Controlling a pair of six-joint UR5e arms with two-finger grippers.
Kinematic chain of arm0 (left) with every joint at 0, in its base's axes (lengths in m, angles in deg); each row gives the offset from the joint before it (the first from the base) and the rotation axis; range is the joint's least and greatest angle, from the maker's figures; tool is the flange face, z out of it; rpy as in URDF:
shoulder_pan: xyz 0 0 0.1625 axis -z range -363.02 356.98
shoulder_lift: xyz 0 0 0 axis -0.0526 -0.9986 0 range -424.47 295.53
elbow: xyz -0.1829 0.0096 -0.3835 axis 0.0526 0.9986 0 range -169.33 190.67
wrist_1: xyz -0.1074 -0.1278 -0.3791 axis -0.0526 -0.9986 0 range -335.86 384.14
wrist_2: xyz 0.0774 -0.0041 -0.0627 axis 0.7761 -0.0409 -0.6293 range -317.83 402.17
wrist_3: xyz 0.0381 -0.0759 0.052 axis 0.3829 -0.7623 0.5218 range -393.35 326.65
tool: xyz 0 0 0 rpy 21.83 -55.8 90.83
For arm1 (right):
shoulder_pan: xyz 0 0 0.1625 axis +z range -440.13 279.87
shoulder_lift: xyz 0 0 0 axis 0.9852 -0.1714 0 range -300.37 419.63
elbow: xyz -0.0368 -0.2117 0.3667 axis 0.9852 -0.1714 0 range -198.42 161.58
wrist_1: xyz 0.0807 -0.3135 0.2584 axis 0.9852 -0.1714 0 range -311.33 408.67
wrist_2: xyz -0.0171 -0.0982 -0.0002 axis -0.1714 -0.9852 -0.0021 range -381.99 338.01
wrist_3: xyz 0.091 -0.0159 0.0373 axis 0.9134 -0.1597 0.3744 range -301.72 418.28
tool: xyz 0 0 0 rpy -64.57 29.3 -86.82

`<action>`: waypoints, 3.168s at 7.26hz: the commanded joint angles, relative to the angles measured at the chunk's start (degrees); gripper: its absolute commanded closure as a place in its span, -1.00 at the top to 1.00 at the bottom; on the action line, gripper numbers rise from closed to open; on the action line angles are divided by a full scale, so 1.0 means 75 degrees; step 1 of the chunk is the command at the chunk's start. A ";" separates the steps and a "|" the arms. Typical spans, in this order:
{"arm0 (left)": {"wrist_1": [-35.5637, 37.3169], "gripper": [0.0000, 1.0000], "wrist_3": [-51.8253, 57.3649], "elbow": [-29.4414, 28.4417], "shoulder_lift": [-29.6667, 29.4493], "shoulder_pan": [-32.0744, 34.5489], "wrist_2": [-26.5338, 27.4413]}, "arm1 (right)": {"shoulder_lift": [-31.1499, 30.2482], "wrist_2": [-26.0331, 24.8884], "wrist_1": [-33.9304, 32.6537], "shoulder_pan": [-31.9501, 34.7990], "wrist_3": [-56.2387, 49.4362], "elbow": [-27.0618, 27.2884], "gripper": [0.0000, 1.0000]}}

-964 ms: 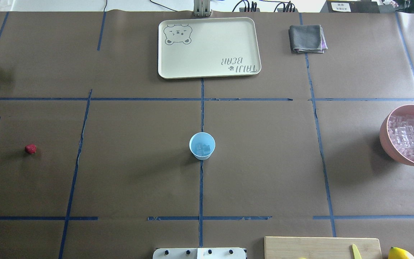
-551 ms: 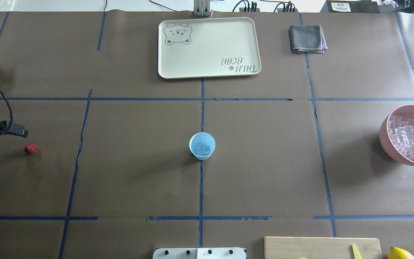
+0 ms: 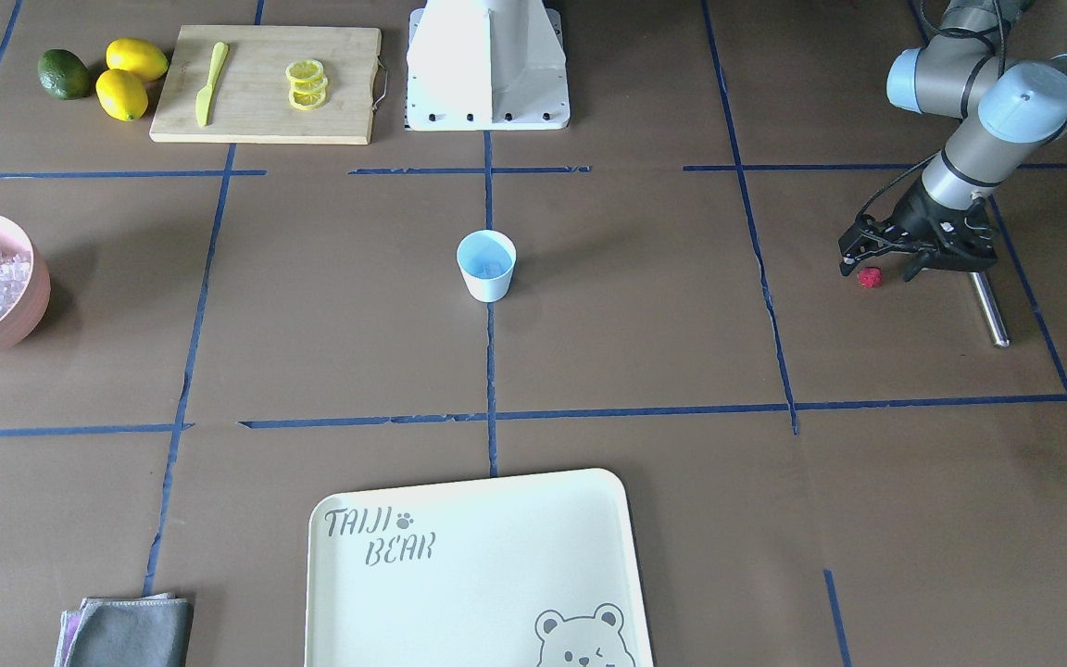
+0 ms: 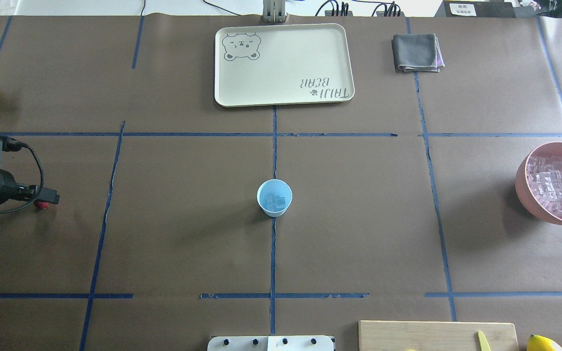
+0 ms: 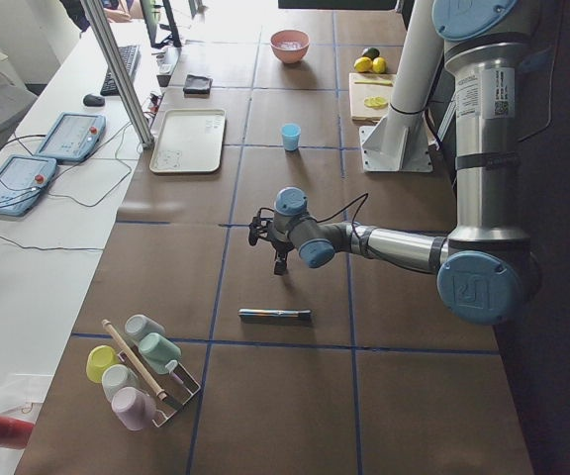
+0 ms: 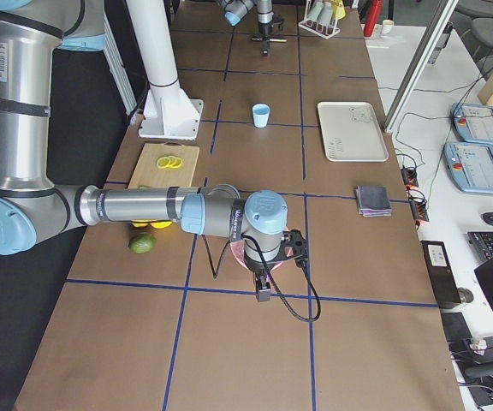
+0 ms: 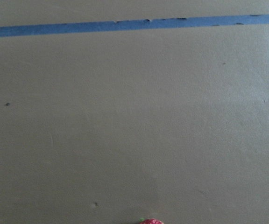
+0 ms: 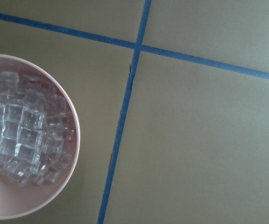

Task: Mash ice and strawberries in cup
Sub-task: 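Move the left gripper down toward the red strawberry on the table, then grasp the red strawberry with the left gripper, then carry the strawberry over the light-blue cup with the left gripper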

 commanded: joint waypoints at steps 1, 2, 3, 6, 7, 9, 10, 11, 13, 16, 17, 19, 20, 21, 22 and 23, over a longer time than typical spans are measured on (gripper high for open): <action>0.0019 0.16 -0.0022 -0.0002 0.0006 -0.0084 0.0188 | -0.0025 0.0000 0.0009 0.0000 -0.0034 0.0001 0.99; 0.0019 -0.31 -0.0022 -0.0002 0.0006 -0.0084 0.0188 | -0.0060 0.0000 0.0009 0.0000 -0.0034 0.0001 0.99; 0.0031 -0.60 -0.0022 -0.0002 0.0041 -0.0084 0.0188 | -0.0060 0.0000 0.0009 0.0000 -0.0011 0.0047 0.99; 0.0031 -0.90 0.0002 0.0102 0.0111 -0.0084 0.0176 | -0.0072 0.0012 0.0021 0.0000 -0.0034 0.0059 0.99; 0.0077 -0.91 -0.0010 0.0161 0.0065 -0.0084 0.0188 | -0.0083 0.0000 0.0021 0.0000 -0.0034 0.0048 0.99; 0.0148 -0.91 -0.0022 0.0313 -0.0250 -0.0073 0.0176 | -0.0083 0.0012 0.0021 0.0000 -0.0034 0.0059 0.99; 0.0670 -0.91 -0.0045 0.0465 -0.0646 -0.0061 0.0176 | -0.0083 0.0012 0.0021 0.0000 -0.0034 0.0059 0.99; 0.1615 -0.91 -0.0057 0.0745 -0.1137 -0.0073 0.0176 | -0.0083 0.0012 0.0021 0.0012 -0.0034 0.0059 0.99; 0.3712 -0.93 -0.0615 0.1273 -0.2529 -0.0189 0.0176 | -0.0083 0.0012 0.0021 0.0000 -0.0034 0.0059 0.99; 0.6307 -0.96 -0.2453 0.1217 -0.5260 -0.1510 0.0711 | -0.0107 0.0012 0.0021 0.0000 -0.0022 0.0059 0.99; 0.6405 -0.97 -0.3028 0.1135 -0.5743 -0.1851 0.0866 | -0.0130 0.0012 0.0009 0.0000 -0.0011 0.0059 0.99; 0.6406 -0.97 -0.3757 0.0669 -0.6529 -0.2414 0.1402 | -0.0130 0.0023 0.0021 0.0000 -0.0011 0.0059 0.99; 0.6394 -0.97 -0.3992 0.0190 -0.6985 -0.2649 0.1662 | -0.0130 0.0023 0.0021 0.0000 -0.0011 0.0059 0.99; 0.6394 -0.97 -0.4064 -0.0197 -0.7280 -0.2662 0.1699 | -0.0130 0.0023 0.0021 0.0000 -0.0011 0.0059 0.99; 0.6371 -0.95 -0.4204 -0.0329 -0.7376 -0.2663 0.1711 | -0.0130 0.0035 0.0021 0.0000 -0.0022 0.0059 0.99; 0.6359 -0.66 -0.4229 -0.0330 -0.7388 -0.2663 0.1700 | -0.0130 0.0035 0.0021 0.0000 -0.0022 0.0059 0.99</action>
